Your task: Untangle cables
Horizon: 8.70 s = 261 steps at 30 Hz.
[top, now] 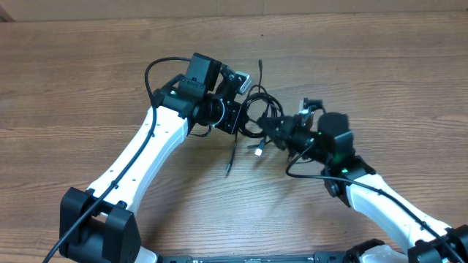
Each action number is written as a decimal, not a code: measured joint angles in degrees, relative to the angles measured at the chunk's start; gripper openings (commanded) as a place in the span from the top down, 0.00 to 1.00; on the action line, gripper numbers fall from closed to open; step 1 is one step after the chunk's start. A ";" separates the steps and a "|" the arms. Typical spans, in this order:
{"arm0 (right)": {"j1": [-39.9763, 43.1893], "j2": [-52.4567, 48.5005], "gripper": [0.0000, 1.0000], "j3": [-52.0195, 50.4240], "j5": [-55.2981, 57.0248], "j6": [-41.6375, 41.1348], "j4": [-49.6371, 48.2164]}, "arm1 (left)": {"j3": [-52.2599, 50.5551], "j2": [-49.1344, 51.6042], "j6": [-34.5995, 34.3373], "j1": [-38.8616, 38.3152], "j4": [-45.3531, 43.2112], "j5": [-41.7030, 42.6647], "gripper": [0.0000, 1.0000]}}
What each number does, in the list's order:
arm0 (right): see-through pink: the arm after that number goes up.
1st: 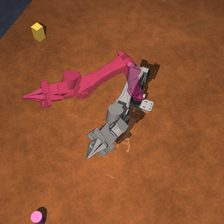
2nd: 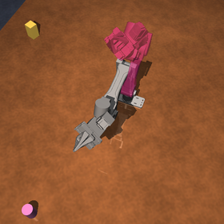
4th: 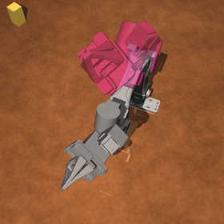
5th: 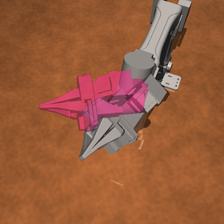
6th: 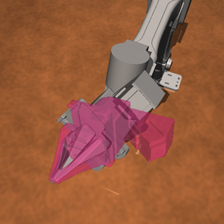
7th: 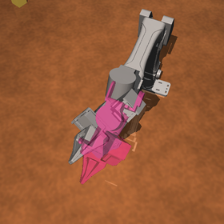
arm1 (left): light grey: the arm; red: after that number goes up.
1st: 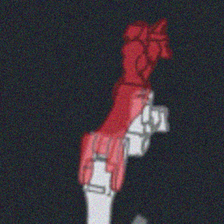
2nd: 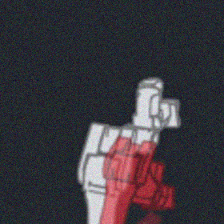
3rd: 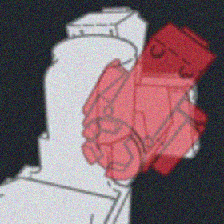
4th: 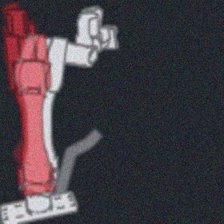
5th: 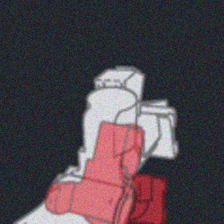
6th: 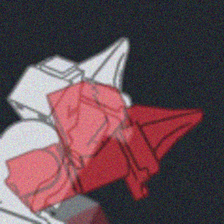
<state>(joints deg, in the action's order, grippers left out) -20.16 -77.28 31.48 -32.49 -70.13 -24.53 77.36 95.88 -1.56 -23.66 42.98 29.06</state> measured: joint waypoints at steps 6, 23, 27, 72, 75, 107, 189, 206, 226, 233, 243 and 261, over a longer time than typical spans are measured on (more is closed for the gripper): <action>8.68 -0.04 0.96 -0.02 -12.92 2.45 -5.90 | 0.04 0.00 -0.20 0.00 -0.02 -3.28 0.96; 30.97 -0.13 0.96 -0.09 -34.77 7.19 7.63 | 0.24 0.00 -15.58 -0.37 -0.68 -23.82 0.95; 30.05 -0.13 0.96 0.00 -34.69 10.27 12.76 | 0.24 0.00 -18.01 -0.37 -1.29 -24.87 0.96; 4.66 -0.13 0.32 0.00 -5.42 -10.51 22.36 | 0.24 0.00 -36.68 -3.13 -2.23 -20.41 0.95; 4.04 -0.13 0.39 0.00 -2.01 -14.05 21.53 | 0.24 0.00 -36.68 -4.85 -1.90 -20.22 0.96; 5.55 -0.09 0.33 0.02 -5.88 -12.83 9.57 | 0.20 0.11 -21.11 -7.02 -0.96 -25.88 0.95; 14.64 4.90 0.27 0.00 -14.43 4.48 28.76 | 0.20 1.81 -18.73 -7.13 -3.76 -17.57 0.96; 14.84 4.96 0.19 0.17 11.47 7.63 55.41 | 0.20 1.81 -25.57 1.44 -2.19 -26.80 0.96; 12.52 4.96 0.62 8.07 -2.38 -2.67 35.65 | 0.20 1.81 -25.29 -3.10 -1.81 -18.18 0.96; 5.42 4.90 0.66 8.07 2.36 -12.59 32.68 | 0.20 1.81 -22.43 -4.52 -2.25 -13.53 0.96; 2.34 3.02 0.66 8.07 6.69 -19.30 26.62 | 0.20 1.81 -21.84 -6.78 -2.16 -11.45 0.96; 2.34 0.13 0.74 8.07 11.72 -24.17 26.12 | 0.20 1.81 -19.12 -10.86 -1.14 -11.39 0.96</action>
<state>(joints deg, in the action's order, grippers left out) -17.82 -77.14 39.55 -20.78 -94.30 1.58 77.56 97.69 -20.69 -34.52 41.85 17.67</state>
